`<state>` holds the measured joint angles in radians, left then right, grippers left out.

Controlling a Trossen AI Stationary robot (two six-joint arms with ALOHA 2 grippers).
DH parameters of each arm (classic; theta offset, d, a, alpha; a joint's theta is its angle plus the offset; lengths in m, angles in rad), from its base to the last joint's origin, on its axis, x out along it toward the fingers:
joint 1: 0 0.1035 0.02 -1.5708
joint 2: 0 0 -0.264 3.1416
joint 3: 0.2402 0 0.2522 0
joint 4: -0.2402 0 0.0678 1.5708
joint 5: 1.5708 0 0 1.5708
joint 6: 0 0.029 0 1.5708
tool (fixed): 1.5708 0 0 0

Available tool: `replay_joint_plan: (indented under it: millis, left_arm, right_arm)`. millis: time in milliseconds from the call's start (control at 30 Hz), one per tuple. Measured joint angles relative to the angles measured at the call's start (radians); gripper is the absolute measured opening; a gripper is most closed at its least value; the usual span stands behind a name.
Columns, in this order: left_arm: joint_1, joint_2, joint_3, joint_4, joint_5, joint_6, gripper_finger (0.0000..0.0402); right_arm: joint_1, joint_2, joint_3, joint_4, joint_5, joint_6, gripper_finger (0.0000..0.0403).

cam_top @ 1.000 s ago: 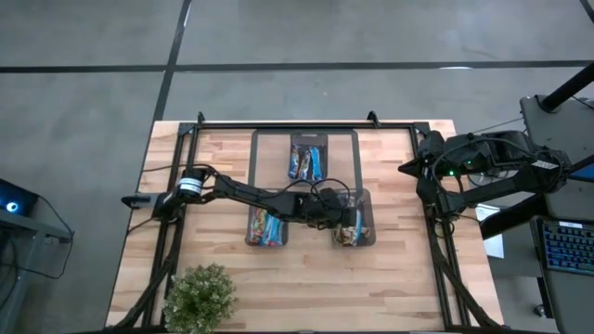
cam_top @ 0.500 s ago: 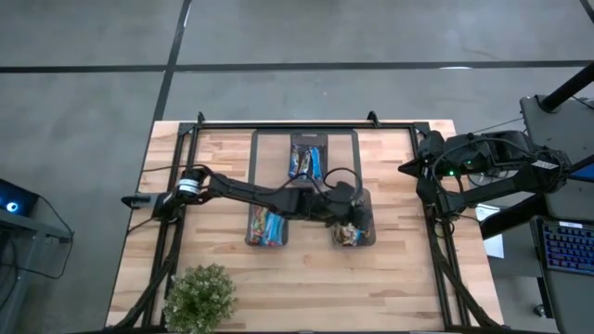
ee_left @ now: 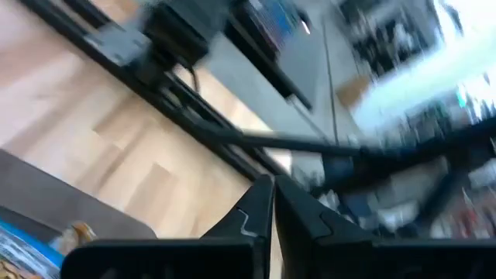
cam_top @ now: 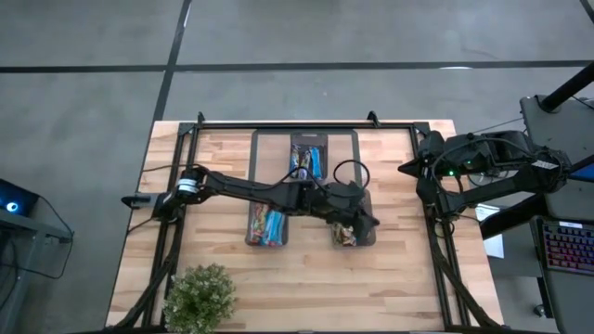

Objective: Pick and place Granola Bars by type
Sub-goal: Return to Home Position

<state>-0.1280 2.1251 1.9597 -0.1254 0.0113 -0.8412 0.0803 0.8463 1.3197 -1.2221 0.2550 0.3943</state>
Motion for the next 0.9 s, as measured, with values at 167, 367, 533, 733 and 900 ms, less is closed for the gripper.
replay_joint_plan:
  millis: [167,367,533,733,900]
  left_arm:
    - [0.014,-0.002,0.018,-0.061,0.129,0.021,0.0000]
    - [0.026,-0.018,0.017,-0.151,0.225,0.182,0.0000]
    - [0.020,-0.089,0.017,-0.215,0.237,0.399,0.0000]
    - [0.020,-0.228,0.009,-0.370,0.214,0.584,0.0000]
    - [0.024,-0.359,-0.094,-0.370,0.200,0.694,0.0000]
  right_arm:
    - [0.000,0.000,0.000,0.000,0.000,-0.002,0.0008]
    - [0.000,0.000,0.000,0.025,0.006,0.005,0.0008]
    - [0.000,-0.002,-0.003,0.144,0.012,-0.006,0.0008]
    - [0.000,0.005,-0.021,0.334,0.005,-0.080,0.0008]
    - [0.000,0.014,-0.046,0.459,-0.005,-0.134,0.0008]
